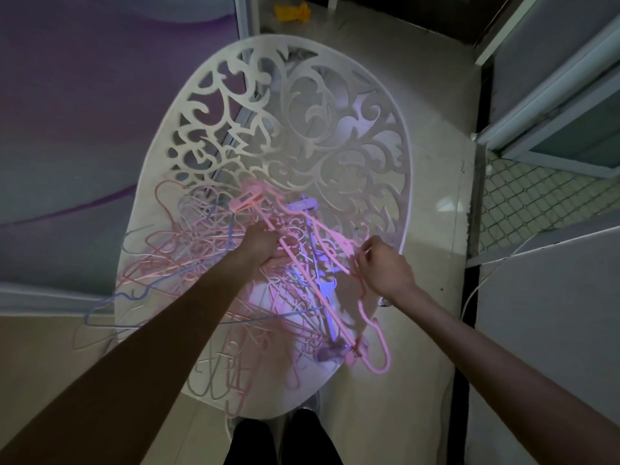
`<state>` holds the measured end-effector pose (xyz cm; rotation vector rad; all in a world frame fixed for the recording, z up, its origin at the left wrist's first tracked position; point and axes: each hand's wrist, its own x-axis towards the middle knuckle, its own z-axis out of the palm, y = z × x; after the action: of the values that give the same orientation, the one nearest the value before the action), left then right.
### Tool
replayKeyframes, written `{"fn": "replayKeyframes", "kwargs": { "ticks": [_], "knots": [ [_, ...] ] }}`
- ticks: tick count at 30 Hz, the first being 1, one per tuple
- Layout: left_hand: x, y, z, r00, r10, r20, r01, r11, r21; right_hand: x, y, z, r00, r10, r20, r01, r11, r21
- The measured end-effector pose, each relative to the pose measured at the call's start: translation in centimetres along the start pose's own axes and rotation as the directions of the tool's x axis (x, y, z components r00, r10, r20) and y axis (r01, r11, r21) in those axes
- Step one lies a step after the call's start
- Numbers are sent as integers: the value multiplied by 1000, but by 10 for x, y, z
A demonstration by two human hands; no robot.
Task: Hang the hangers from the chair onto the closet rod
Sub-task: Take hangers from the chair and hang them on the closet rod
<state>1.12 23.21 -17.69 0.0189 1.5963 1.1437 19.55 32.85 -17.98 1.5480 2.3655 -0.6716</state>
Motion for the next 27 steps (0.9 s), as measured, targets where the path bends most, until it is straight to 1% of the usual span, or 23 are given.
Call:
{"fn": "replayKeyframes", "kwargs": {
  "ticks": [1,2,3,4,5,6,7,9,11,12,14,16,19,21,22,23,24,25,26,27],
  "knots": [
    [1,-1,0,1000,1,-9,-1,1000,2,9,2,5,996,80,50,-78,996,-36],
    [1,-1,1,1000,2,-3,-2,1000,2,17,1,10,985,124,120,-123,992,-12],
    [3,-3,0,1000,3,-8,-3,1000,3,24,0,17,970,141,196,-163,982,98],
    [4,-4,0,1000,9,-13,-8,1000,7,29,-4,24,950,146,275,-225,933,282],
    [8,-6,-2,1000,20,-24,-19,1000,23,34,-6,32,928,147,342,-308,821,480],
    [10,-6,-3,998,44,-33,-42,998,48,38,-8,39,910,154,385,-382,671,635],
    [12,-5,-4,997,67,-33,-65,996,68,40,-10,45,908,169,384,-407,575,710],
    [11,4,0,994,105,-10,-104,989,101,39,-13,54,909,178,377,-417,428,802],
    [11,12,6,987,158,13,-158,975,156,31,-16,59,905,119,409,-425,178,888],
    [9,18,10,981,192,30,-194,960,203,28,-15,58,909,76,410,-415,74,907],
    [7,22,14,964,259,66,-267,926,266,24,-14,58,917,47,396,-396,-21,918],
    [1,25,17,956,274,101,-291,926,241,22,-12,57,922,58,383,-381,-47,924],
    [-7,22,12,964,241,117,-256,956,145,17,-14,53,917,71,393,-396,18,918],
    [-6,11,-3,970,225,90,-231,970,68,10,-18,51,913,17,408,-408,57,911],
    [-5,5,-14,974,215,75,-218,975,46,6,-20,49,914,-17,406,-403,94,910],
    [-3,-4,-26,978,195,73,-197,980,16,1,-22,47,918,-37,395,-385,156,910],
    [-4,-10,-38,982,167,82,-171,985,39,-4,-24,46,928,-50,368,-348,233,908],
    [-5,-16,-50,988,135,68,-142,985,101,-10,-27,43,944,-68,321,-284,322,903],
    [-10,-19,-61,994,98,49,-106,974,200,-15,-28,40,959,-102,266,-205,400,893],
    [-16,-20,-71,998,51,38,-60,957,285,-18,-28,38,966,-149,212,-121,464,878]
  ]
}}
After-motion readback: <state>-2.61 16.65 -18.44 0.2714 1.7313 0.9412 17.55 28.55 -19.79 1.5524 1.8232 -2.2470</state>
